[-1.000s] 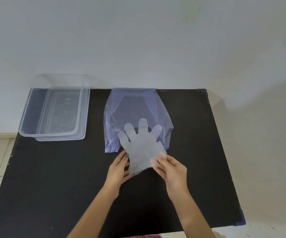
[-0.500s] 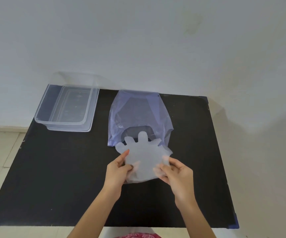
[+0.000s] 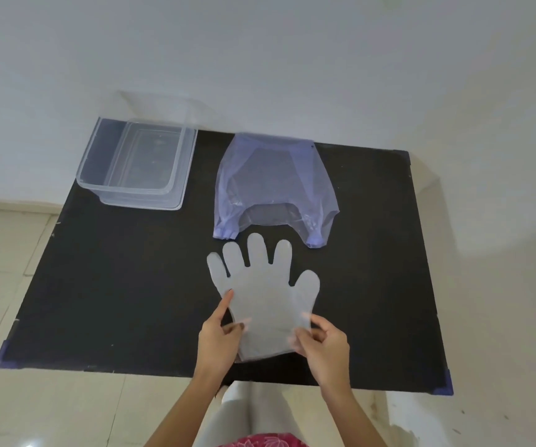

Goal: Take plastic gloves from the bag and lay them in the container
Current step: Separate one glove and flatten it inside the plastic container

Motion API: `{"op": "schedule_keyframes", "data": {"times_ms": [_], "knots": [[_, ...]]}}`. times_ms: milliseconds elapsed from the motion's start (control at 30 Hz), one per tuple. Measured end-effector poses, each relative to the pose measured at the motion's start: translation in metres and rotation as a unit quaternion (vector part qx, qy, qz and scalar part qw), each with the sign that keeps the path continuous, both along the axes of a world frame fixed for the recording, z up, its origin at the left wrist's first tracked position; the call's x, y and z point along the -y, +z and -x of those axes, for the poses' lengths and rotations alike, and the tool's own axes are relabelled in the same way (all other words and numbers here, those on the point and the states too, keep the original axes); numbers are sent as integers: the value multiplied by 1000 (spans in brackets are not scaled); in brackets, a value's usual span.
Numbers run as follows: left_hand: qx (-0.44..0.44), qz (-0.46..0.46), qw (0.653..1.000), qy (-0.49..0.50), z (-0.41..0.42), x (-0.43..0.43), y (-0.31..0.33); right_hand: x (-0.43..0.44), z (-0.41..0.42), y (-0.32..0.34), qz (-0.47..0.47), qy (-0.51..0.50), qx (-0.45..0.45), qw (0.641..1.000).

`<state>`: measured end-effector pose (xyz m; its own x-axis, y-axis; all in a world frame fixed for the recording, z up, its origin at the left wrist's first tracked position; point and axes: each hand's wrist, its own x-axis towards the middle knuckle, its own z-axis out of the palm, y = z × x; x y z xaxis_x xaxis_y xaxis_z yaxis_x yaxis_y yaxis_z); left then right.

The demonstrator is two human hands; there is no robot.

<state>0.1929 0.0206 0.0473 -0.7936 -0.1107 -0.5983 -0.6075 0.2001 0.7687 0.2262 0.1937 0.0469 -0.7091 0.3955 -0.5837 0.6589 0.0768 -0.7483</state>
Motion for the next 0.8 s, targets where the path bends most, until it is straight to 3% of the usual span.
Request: {"op": "schedule_keyframes", "data": {"times_ms": [233, 333, 467, 667, 800], "knots": [[-7, 56, 998, -33, -7, 10, -23, 7, -6, -15, -76, 25, 29, 996], [-52, 109, 991, -49, -12, 14, -27, 7, -8, -13, -124, 39, 35, 991], [-145, 216, 955, -144, -24, 18, -31, 1, -15, -18, -245, 71, 29, 967], [-227, 241, 852, -407, -36, 9, -49, -2, -5, -21, -169, 22, 37, 985], [-183, 260, 842, -436, -33, 3, -56, 3, 3, -23, -132, -19, 38, 990]]}}
